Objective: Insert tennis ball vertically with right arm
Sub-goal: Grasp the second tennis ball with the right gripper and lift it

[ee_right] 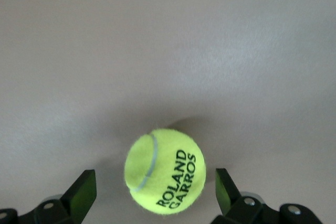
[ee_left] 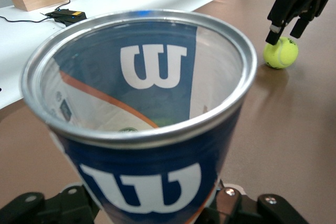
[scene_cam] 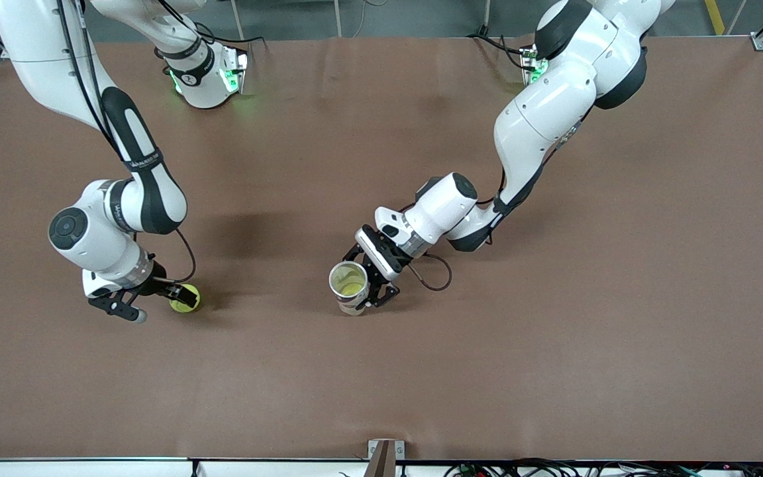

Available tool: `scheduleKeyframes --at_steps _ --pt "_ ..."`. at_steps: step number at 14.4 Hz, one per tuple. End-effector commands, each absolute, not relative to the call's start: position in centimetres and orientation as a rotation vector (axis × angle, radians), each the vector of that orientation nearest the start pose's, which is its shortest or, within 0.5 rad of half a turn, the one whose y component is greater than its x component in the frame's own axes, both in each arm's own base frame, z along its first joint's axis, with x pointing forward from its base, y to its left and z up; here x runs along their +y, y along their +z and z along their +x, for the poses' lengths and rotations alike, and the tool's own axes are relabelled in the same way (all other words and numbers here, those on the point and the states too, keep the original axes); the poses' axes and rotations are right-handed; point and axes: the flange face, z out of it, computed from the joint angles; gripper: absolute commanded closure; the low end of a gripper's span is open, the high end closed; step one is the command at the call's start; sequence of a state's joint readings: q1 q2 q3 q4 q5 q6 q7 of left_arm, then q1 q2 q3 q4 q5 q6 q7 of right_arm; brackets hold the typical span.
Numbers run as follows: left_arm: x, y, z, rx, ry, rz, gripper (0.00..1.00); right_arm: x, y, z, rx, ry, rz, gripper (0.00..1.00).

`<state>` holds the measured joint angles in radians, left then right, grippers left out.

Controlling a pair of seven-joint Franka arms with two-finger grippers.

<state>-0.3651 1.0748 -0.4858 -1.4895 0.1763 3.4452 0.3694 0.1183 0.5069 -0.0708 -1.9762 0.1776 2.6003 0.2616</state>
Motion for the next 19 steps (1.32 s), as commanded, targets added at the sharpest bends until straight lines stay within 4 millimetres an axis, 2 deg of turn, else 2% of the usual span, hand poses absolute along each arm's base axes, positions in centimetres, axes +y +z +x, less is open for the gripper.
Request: scheduleKeyframes --at_steps 1,8,12,14,15,16,17,18,19 --pt "-49.6 20.6 55.7 1.497 -1.615 -2.845 0.24 2.9 21.6 61.8 0.506 -0.163 -3.023 0.00" --pt "-49.6 20.7 55.8 1.492 -1.617 -2.848 0.24 2.0 21.0 62.4 0.498 -0.173 -3.040 0.04" --pt "-49.6 20.6 55.7 1.495 -1.615 -2.847 0.24 2.0 20.4 62.6 0.498 -0.178 -3.041 0.13" --pt "-49.6 20.6 55.7 1.493 -1.614 -2.849 0.24 2.0 20.3 62.5 0.498 -0.176 -3.041 0.28" --pt "-49.6 20.5 55.7 1.494 -1.612 -2.849 0.24 2.0 20.3 62.5 0.498 -0.176 -3.041 0.44" --pt "-49.6 20.5 55.6 1.495 -1.610 -2.850 0.25 2.1 20.3 62.5 0.498 -0.171 -3.041 0.66" --pt "-49.6 20.3 55.4 1.499 -1.598 -2.859 0.25 2.2 20.3 62.5 0.502 -0.166 -3.040 0.83" --pt "-49.7 20.4 55.2 1.496 -1.591 -2.867 0.25 2.2 20.4 62.5 0.514 -0.163 -3.038 0.94" --pt "-49.6 20.4 54.9 1.505 -1.575 -2.870 0.26 2.3 20.4 62.5 0.522 -0.162 -3.035 0.98"
